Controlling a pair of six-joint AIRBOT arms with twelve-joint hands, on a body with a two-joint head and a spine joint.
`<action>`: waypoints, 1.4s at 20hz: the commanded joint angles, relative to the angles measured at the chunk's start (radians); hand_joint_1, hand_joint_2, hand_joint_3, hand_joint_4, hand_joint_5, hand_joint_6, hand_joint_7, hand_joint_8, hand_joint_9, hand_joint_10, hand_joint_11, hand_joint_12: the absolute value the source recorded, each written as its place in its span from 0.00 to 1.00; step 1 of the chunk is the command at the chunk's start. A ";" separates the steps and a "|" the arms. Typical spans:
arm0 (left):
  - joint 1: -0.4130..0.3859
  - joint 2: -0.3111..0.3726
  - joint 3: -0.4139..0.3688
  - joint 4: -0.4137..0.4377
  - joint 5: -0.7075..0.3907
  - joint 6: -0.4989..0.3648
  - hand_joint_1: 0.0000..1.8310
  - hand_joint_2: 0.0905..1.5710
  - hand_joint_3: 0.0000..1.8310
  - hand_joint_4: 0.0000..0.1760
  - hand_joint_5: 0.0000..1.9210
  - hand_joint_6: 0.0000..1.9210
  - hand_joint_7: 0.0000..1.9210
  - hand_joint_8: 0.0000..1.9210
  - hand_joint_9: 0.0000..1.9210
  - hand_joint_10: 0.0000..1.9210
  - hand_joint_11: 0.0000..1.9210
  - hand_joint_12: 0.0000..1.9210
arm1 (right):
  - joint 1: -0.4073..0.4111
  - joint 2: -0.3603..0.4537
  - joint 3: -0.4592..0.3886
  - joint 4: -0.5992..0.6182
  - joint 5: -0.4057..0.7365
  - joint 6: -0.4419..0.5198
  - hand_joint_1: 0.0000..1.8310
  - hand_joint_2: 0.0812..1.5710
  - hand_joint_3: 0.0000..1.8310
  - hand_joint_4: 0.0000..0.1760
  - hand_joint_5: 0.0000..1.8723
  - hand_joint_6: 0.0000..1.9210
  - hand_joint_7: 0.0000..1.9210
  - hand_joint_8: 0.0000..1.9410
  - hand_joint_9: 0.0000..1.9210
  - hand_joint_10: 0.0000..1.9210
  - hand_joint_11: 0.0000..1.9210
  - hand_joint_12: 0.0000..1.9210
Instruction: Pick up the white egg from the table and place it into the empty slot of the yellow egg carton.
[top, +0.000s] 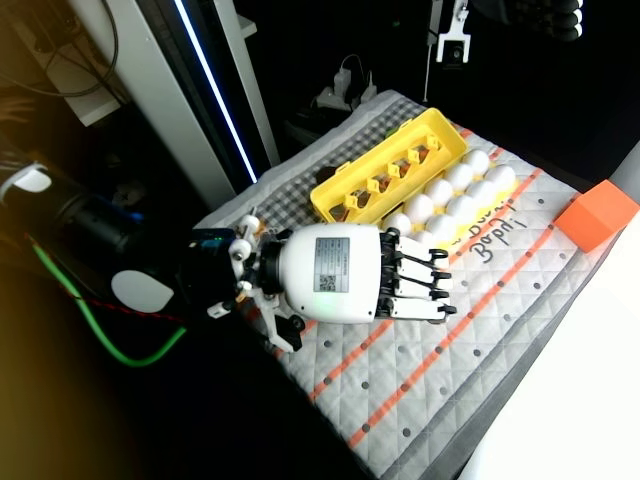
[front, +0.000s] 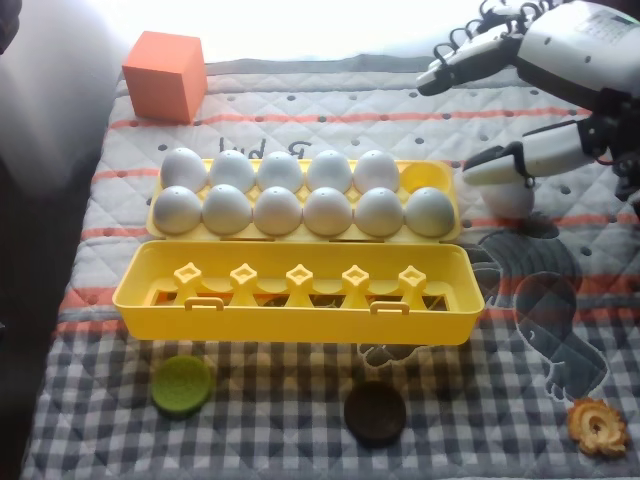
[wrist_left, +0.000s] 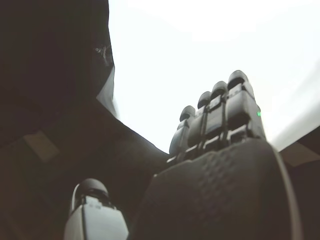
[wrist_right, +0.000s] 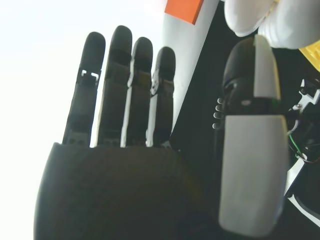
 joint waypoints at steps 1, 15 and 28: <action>-0.007 0.003 0.001 0.007 -0.119 -0.010 0.00 0.40 0.00 0.45 0.00 0.00 0.00 0.00 0.00 0.00 0.00 0.00 | -0.001 0.009 -0.003 0.037 0.089 0.003 0.51 0.52 0.00 0.00 0.40 0.00 0.39 0.00 0.34 0.00 0.19 0.31; -0.003 0.005 0.001 0.007 -0.120 -0.015 0.00 0.40 0.00 0.46 0.00 0.00 0.00 0.00 0.00 0.00 0.00 0.00 | -0.082 0.010 0.010 0.046 0.020 0.004 0.44 0.55 0.00 0.00 0.39 0.00 0.35 0.00 0.29 0.00 0.16 0.22; -0.002 0.005 0.000 0.007 -0.120 -0.016 0.00 0.41 0.00 0.40 0.00 0.00 0.00 0.00 0.00 0.00 0.00 0.00 | -0.092 -0.001 0.024 0.046 0.001 0.004 0.49 0.61 0.00 0.00 0.50 0.00 0.43 0.00 0.36 0.00 0.12 0.38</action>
